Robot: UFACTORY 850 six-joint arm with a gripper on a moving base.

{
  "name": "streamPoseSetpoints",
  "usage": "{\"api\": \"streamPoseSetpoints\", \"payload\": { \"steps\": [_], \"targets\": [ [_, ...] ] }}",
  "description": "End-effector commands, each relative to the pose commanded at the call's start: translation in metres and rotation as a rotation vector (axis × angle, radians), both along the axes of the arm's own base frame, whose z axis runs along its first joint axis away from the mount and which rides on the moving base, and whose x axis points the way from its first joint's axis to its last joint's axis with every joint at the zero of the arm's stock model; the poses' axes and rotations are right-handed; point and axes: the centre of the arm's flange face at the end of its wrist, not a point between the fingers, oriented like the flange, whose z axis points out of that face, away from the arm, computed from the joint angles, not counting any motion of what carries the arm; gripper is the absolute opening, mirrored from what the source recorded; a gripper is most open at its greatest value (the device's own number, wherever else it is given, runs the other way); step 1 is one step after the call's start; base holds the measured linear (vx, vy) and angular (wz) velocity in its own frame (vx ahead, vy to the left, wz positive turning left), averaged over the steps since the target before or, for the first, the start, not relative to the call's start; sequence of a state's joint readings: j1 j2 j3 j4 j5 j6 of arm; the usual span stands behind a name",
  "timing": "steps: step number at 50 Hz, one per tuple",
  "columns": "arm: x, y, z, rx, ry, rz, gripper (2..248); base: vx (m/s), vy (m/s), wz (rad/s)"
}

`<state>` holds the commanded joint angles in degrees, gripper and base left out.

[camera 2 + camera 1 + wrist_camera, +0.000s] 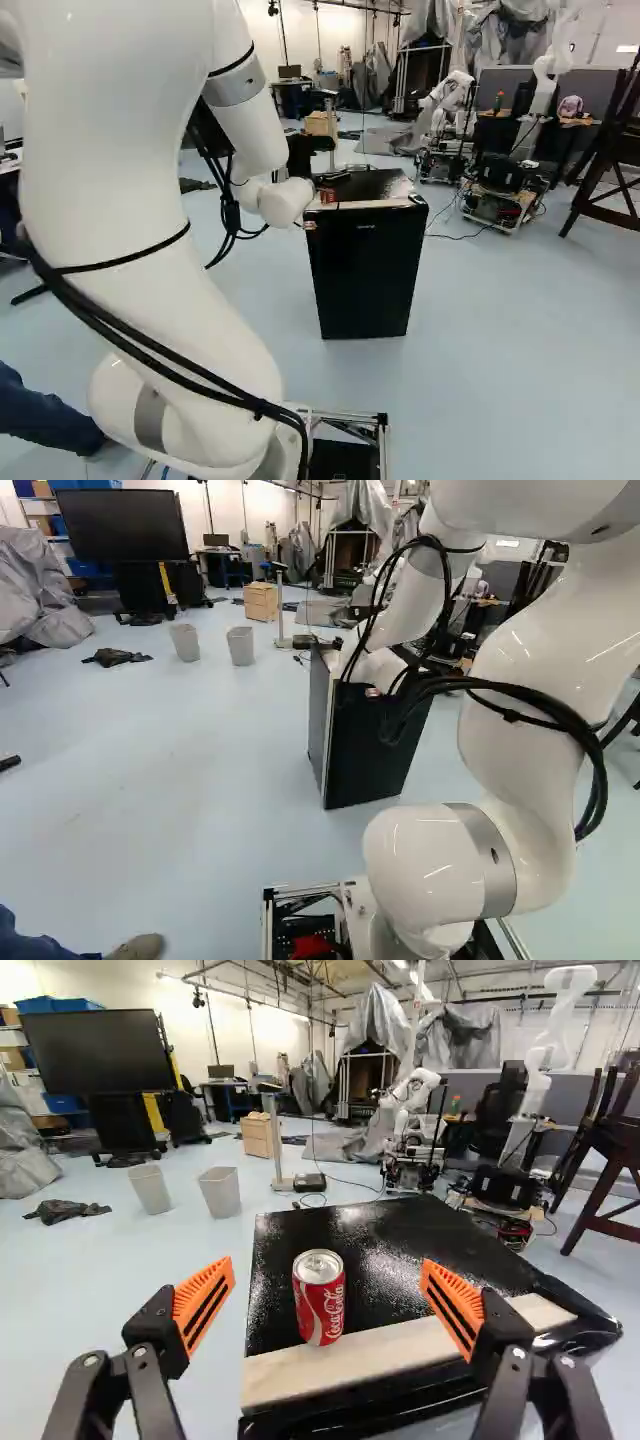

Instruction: Grab a drink from the fridge

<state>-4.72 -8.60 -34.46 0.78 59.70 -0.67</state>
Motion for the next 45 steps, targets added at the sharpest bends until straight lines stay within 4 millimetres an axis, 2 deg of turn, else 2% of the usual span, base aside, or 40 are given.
{"api": "streamPoseSetpoints", "payload": {
  "steps": [22, 36, 45],
  "targets": [
    [0.0, 0.007, -0.003, -0.041, -0.169, 0.072, 247, 0.0, 0.0, 0.0],
    [-0.001, 0.007, -0.021, -0.036, -0.085, 0.076, 247, 0.0, 0.0, 0.0],
    [-0.001, 0.006, -0.025, -0.032, -0.053, 0.072, 247, 0.0, 0.0, 0.0]
  ]
}}
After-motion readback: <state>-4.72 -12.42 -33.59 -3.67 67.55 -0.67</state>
